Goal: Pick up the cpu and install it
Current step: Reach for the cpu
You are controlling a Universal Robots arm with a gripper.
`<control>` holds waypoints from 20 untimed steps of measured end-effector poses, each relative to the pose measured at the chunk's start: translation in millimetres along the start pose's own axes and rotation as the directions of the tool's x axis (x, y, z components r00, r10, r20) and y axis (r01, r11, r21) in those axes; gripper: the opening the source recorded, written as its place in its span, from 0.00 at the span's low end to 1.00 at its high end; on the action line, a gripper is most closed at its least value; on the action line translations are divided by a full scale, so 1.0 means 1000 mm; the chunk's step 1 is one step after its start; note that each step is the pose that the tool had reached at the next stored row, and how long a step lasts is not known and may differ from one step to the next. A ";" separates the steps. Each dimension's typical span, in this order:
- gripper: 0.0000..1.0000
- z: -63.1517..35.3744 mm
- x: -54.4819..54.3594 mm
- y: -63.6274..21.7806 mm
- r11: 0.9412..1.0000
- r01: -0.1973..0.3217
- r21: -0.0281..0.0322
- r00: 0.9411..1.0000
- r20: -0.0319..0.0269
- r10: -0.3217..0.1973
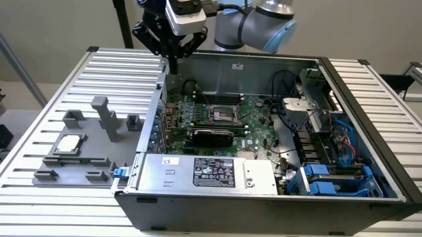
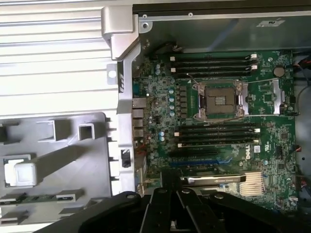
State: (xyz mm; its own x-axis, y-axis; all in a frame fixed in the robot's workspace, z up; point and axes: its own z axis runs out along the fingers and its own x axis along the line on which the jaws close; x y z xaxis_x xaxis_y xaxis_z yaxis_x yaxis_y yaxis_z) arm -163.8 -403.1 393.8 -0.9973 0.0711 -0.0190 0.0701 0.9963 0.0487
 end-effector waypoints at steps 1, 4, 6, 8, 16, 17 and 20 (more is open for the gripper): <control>0.12 -0.0001 0.004 -0.0008 1.000 0.000 0.000 1.000 0.000 0.000; 0.12 -0.0005 0.018 -0.0030 1.000 0.000 0.000 1.000 0.000 0.000; 0.12 -0.0007 0.027 -0.0044 1.000 0.000 0.000 1.000 0.000 0.000; 0.12 -0.0008 0.036 -0.0058 1.000 0.000 0.000 1.000 0.000 0.000; 0.12 0.0008 0.072 -0.0099 1.000 0.000 0.000 1.000 0.000 0.000; 0.12 0.0012 0.077 -0.0103 1.000 0.000 0.000 1.000 0.000 0.000; 0.12 0.0025 0.090 -0.0116 1.000 0.000 0.001 1.000 0.000 0.000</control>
State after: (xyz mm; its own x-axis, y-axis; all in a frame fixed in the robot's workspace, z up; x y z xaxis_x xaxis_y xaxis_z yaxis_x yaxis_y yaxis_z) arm -254.7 -408.0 389.0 -0.9973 0.0712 -0.0190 0.0703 0.9964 0.0482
